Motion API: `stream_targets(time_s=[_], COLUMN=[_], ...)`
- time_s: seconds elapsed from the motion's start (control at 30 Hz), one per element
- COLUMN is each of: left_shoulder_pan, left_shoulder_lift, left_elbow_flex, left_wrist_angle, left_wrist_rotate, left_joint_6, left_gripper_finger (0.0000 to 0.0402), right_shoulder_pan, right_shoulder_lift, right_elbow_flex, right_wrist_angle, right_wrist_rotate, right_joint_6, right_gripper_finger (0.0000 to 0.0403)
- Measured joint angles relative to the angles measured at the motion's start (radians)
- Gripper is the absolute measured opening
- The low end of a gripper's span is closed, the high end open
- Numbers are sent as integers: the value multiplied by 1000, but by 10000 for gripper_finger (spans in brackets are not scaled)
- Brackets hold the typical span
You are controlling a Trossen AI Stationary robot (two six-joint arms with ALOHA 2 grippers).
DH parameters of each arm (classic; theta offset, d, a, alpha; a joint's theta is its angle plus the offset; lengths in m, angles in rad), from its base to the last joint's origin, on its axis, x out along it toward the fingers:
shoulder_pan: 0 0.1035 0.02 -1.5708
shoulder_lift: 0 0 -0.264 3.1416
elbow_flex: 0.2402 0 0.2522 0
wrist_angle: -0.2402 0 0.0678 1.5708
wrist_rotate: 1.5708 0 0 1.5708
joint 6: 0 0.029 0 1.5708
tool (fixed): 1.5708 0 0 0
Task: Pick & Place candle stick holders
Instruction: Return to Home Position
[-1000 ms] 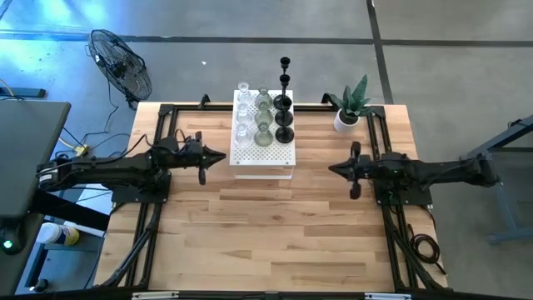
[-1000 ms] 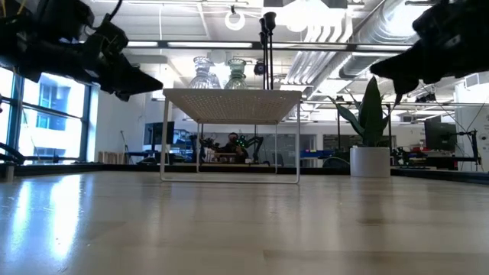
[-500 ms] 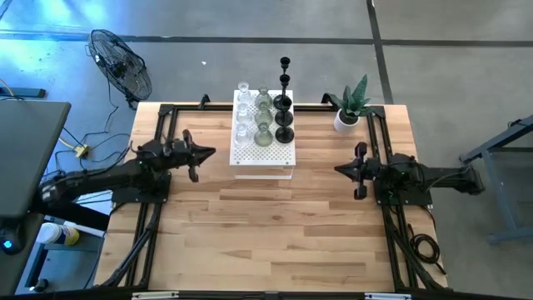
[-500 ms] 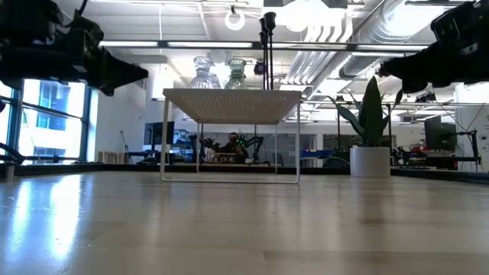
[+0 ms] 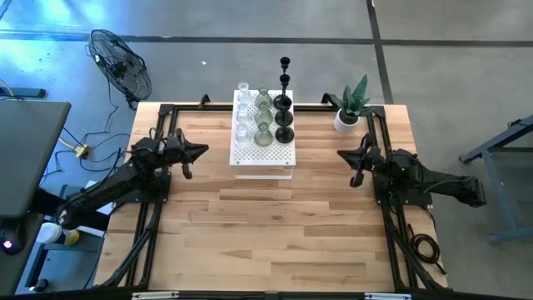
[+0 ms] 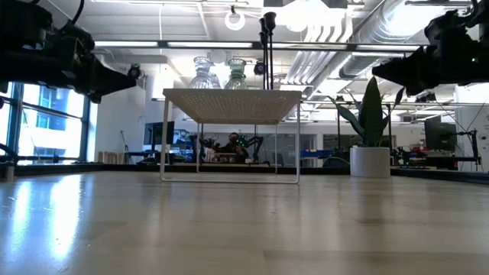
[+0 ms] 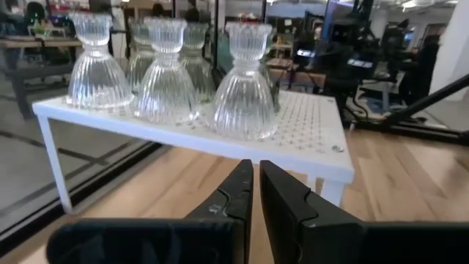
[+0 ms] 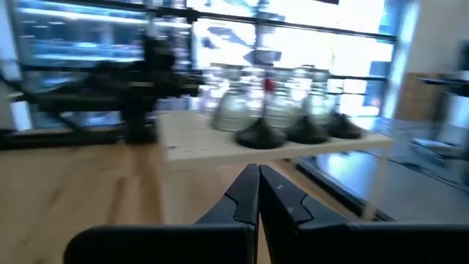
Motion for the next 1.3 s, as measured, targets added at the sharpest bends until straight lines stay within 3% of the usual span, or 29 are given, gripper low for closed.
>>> stream_targets(time_s=[0.17, 0.3, 1.3], left_shoulder_pan=[4, 4, 4], left_shoulder_lift=[-32, -28, -20], left_elbow_flex=[-1, -1, -1], left_wrist_angle=[2, 3, 3], left_wrist_rotate=[26, 47, 35], left_joint_6=[-34, -50, -50], left_gripper_finger=[23, 23, 23], right_shoulder_pan=[-22, -22, -22], right_shoulder_lift=[0, 14, 15], right_elbow_flex=[0, 0, -1], right_wrist_angle=[-17, -8, -8], right_wrist_rotate=[170, 228, 233], right_joint_6=[59, 160, 146], right_gripper_finger=[0, 0, 0])
